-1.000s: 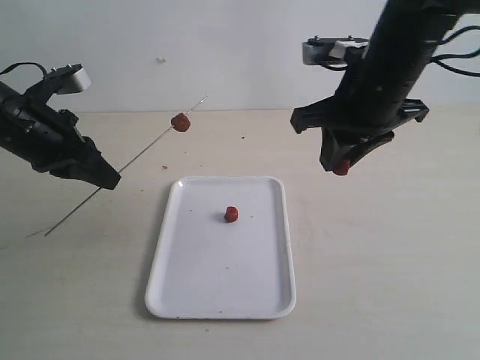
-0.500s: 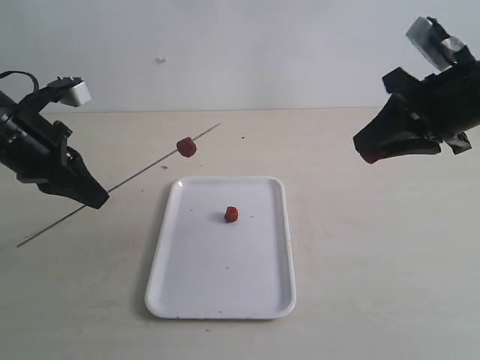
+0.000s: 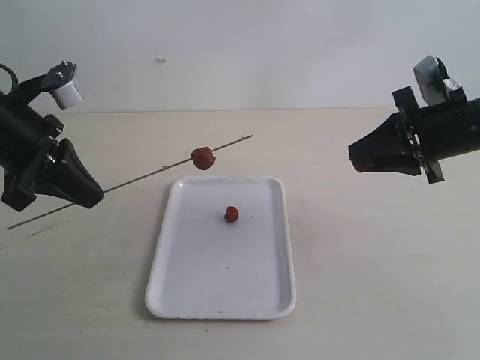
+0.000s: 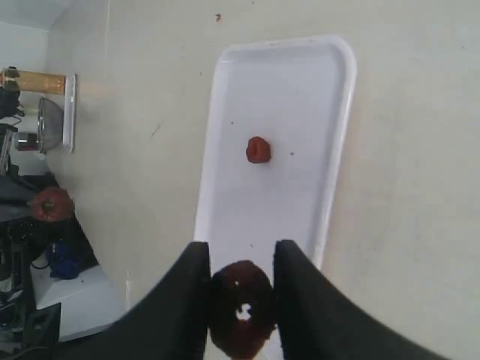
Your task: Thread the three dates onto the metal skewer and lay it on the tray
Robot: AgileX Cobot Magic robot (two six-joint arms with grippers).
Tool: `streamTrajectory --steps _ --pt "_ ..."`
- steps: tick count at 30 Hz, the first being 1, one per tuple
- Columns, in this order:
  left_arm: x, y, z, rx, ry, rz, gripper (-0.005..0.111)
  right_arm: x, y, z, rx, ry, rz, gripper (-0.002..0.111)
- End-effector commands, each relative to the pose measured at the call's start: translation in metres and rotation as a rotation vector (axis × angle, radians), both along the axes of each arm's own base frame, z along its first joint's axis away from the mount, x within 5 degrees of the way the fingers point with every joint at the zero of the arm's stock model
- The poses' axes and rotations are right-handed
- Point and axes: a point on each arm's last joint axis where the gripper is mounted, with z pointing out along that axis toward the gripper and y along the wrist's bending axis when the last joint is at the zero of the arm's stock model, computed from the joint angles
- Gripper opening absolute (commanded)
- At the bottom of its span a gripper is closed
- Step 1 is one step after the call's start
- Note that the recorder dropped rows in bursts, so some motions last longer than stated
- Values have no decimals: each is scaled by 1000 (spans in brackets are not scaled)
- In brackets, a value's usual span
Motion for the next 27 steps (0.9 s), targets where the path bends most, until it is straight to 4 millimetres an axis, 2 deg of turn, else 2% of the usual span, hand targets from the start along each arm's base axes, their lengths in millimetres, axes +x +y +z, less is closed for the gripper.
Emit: streamTrajectory --steps 1,9,19,27 --pt "7 0 4 0 -121 -15 0 1 5 -2 21 -6 12 29" --pt "20 -3 -2 49 -269 -32 0 6 30 2 54 -25 50 29" --pt "30 -6 -20 71 -285 -35 0 11 85 12 151 -38 108 29" --pt "40 -9 -37 44 -314 -48 0 13 93 23 175 -28 96 29"
